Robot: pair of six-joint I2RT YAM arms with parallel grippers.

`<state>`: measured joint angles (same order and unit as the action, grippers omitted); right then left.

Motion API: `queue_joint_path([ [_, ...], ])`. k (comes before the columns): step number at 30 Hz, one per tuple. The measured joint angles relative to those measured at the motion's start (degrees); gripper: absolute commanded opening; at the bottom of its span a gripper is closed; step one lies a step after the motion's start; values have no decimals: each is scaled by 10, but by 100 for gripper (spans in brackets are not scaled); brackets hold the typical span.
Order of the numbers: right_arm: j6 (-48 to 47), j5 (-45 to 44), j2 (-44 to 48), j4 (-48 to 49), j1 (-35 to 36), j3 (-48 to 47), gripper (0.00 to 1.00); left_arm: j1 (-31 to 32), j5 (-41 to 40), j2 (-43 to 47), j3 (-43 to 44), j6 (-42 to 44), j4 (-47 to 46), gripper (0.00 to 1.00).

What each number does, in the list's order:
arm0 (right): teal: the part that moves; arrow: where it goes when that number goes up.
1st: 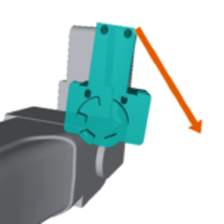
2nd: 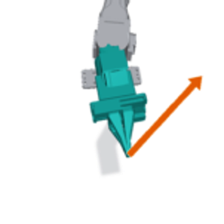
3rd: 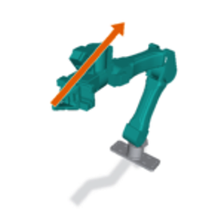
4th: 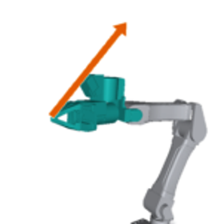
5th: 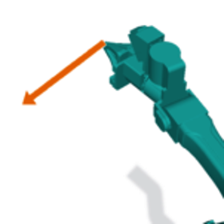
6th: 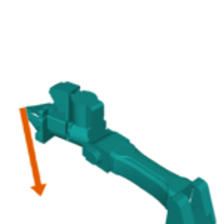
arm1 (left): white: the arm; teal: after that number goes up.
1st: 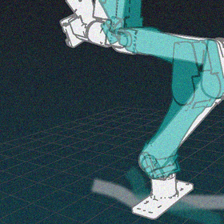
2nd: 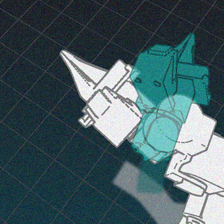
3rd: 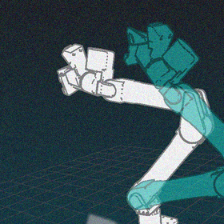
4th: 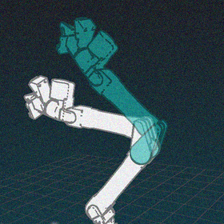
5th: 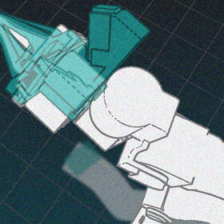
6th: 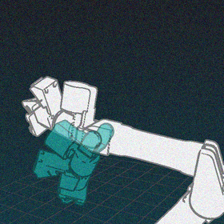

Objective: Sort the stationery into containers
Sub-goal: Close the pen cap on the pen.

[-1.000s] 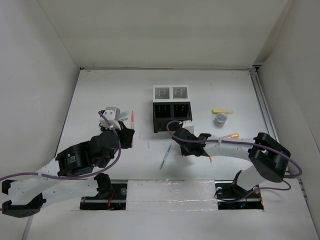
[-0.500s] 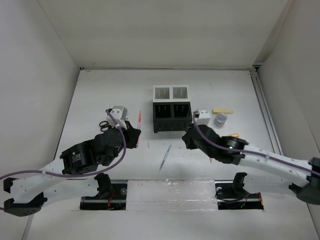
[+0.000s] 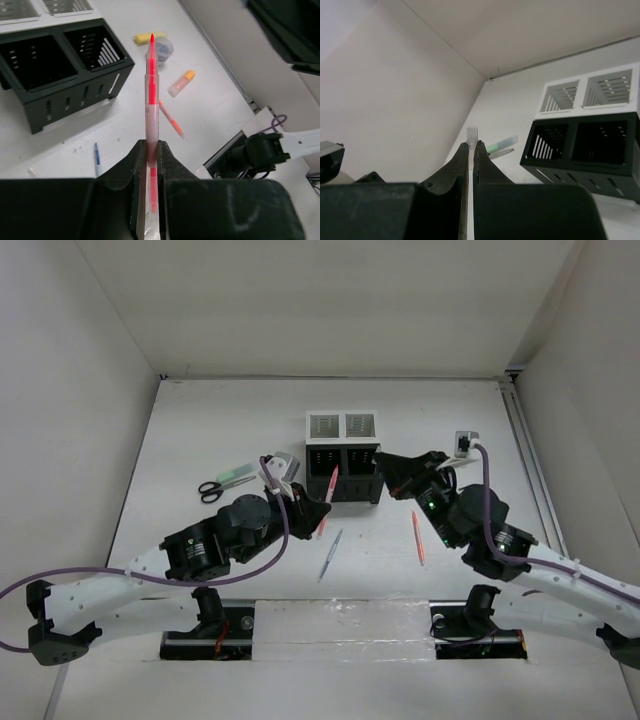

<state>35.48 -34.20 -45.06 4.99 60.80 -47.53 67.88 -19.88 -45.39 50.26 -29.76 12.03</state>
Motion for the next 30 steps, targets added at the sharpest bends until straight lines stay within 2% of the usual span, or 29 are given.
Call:
queue_joint_path([
  [5,-4,8,-59,75,0,0,0,0,31,-9,-9,10,-55,0],
  [12,-7,20,-73,122,0,0,0,0,49,-10,-11,15,-87,0],
  [30,-6,44,-100,153,0,0,0,0,60,-22,-19,20,-102,0],
])
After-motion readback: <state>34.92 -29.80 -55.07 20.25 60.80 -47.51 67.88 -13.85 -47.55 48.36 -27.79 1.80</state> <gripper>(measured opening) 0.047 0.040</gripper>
